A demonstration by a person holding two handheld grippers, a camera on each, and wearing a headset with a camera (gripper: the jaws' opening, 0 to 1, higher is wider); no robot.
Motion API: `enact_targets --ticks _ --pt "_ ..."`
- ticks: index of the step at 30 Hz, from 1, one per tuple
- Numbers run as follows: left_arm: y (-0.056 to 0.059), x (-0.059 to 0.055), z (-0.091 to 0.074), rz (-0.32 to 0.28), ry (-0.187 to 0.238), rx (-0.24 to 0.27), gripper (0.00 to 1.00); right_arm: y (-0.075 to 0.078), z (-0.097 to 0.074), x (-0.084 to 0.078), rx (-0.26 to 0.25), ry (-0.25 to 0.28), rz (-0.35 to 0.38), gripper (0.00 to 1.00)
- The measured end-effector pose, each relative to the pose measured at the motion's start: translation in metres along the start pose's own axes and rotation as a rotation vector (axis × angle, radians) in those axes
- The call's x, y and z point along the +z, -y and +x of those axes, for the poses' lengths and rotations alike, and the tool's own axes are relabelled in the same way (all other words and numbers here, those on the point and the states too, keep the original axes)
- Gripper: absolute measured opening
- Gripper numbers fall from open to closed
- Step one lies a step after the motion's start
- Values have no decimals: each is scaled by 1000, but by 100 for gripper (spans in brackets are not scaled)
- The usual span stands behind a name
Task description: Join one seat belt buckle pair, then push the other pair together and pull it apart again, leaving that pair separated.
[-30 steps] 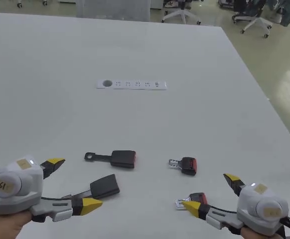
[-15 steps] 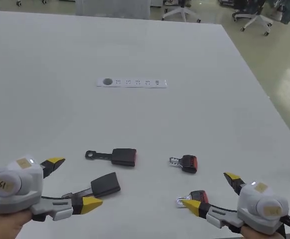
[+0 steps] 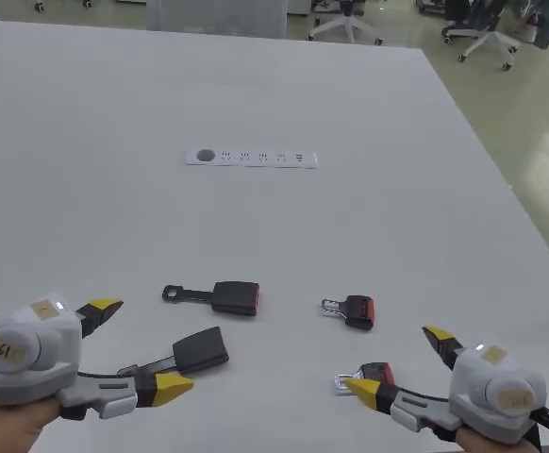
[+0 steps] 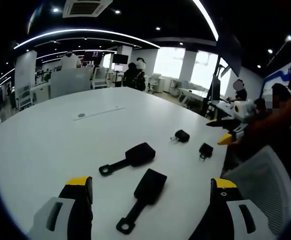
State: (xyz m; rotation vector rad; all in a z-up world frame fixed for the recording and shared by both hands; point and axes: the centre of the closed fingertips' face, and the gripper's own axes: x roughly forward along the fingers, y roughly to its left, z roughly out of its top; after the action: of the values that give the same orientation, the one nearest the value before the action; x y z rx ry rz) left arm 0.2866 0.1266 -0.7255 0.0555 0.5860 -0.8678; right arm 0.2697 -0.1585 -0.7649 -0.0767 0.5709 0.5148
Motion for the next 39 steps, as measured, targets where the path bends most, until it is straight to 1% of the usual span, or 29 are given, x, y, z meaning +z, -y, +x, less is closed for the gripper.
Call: enact_targets --ticks 18,26,27,29,30,31,33,35,39 --pt "1 2 2 7 -3 -3 100 -1 -1 2 17 4 0 95" --pt "1 2 4 12 -5 -5 100 -1 -1 2 22 -4 -7 94" --pt "1 2 4 19 -5 -6 100 -2 -1 1 27 -7 -8 94" --pt "2 3 4 26 -2 -9 100 -5 -1 -2 52 -19 -13 94" --pt "3 3 4 30 -1 -13 100 -8 -1 -6 74 -42 -49 94" --pt "3 3 4 37 -2 -16 99 -11 0 -8 93 -54 -71 93" --pt "4 1 5 48 -15 -25 99 -18 0 -11 131 -73 -89 92" --pt "5 0 6 54 -21 -33 99 -21 1 -11 146 -75 -97 91" --pt "5 1 9 68 -30 -37 99 -23 3 -10 160 -79 -106 92"
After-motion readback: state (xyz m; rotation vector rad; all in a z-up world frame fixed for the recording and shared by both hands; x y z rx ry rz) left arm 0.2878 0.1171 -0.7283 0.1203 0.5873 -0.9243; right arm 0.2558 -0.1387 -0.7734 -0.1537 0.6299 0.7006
